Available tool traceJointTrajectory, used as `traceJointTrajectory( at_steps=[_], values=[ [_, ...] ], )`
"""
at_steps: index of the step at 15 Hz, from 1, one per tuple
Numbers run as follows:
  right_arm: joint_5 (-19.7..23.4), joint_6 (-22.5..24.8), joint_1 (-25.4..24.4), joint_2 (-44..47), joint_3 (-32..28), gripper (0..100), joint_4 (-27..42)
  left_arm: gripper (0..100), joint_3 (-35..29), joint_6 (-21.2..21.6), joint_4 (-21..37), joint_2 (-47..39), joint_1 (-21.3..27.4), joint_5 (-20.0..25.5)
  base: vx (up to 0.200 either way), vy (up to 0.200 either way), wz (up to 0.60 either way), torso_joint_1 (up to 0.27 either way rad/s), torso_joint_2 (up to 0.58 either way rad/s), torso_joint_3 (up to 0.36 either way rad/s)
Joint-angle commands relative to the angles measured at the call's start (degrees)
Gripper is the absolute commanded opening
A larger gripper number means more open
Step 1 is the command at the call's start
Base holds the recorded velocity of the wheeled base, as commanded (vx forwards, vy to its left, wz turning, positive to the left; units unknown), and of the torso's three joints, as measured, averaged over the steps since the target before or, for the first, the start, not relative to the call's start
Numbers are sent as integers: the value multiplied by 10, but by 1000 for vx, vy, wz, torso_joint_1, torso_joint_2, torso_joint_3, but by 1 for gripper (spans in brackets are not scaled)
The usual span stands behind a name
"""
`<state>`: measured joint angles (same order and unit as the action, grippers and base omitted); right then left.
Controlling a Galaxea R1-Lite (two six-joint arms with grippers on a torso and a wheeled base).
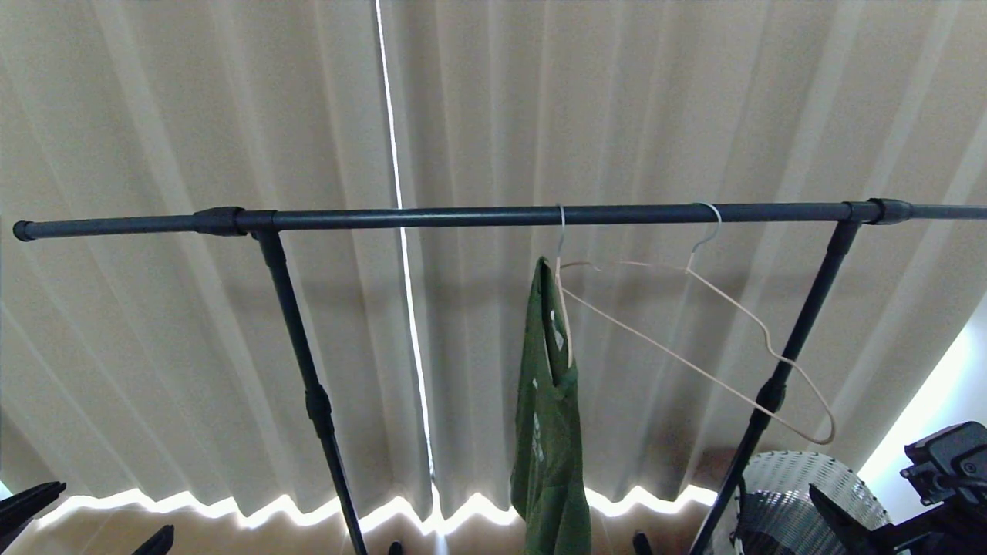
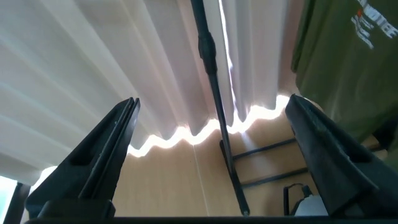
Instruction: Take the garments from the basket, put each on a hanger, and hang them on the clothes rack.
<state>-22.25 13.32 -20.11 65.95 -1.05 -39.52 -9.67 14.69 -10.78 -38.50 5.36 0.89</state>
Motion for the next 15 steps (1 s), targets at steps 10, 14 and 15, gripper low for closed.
traceJointTrajectory(
  at_steps=[10, 14, 15],
  values=[
    [0, 0, 0, 2, 1, 100, 1, 100, -3, -2, 0, -3, 0, 1, -100, 0, 0, 1, 1, 2],
    [-1, 7, 0, 2, 6, 100, 3, 100, -20, -4, 0, -8, 1, 1, 0, 0, 0, 0, 0, 0],
    [-1, 12, 0, 1, 7, 100, 3, 100, -23, -5, 0, -12, 1, 1, 0, 0, 0, 0, 0, 0]
  ],
)
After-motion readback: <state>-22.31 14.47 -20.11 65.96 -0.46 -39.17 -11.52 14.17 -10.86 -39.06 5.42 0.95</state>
